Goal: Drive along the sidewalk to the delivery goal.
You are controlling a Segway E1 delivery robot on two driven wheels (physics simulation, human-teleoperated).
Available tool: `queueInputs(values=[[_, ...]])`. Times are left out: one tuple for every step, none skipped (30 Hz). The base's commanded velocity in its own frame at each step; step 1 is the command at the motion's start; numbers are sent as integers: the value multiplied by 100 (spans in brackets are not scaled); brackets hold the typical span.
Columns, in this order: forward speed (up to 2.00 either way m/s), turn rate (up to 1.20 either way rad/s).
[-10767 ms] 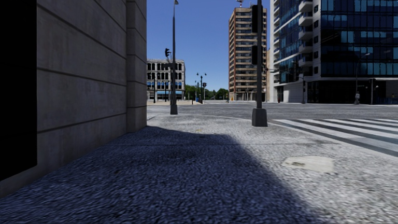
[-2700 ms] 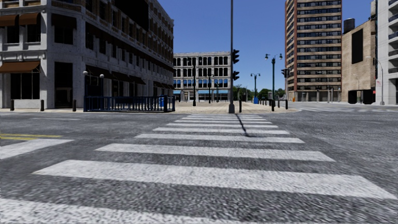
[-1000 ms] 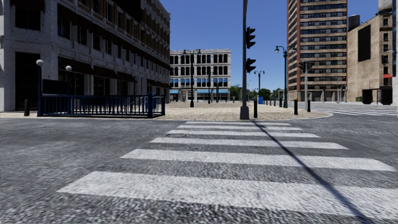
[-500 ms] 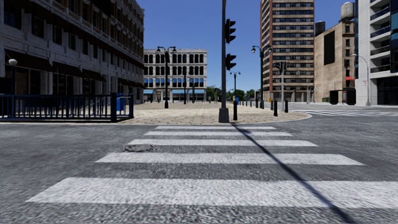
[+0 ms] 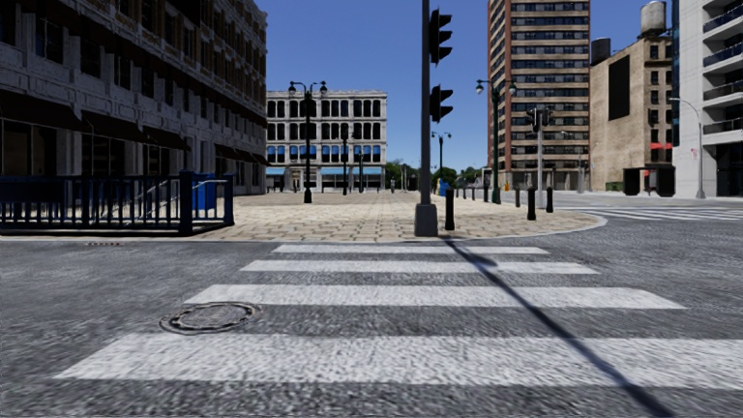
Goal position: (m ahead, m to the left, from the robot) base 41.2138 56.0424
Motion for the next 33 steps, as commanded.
queueInputs(values=[[200,0],[200,0],[200,0],[200,0],[200,0],[200,0],[200,0],[200,0],[200,0],[200,0],[200,0],[200,0],[200,0],[200,0],[200,0],[200,0],[200,0],[200,0],[200,0],[200,7],[200,13],[200,16],[200,16],[200,16],[200,20],[200,22],[200,23],[200,23],[200,23],[200,23],[200,23],[200,23],[200,23]])
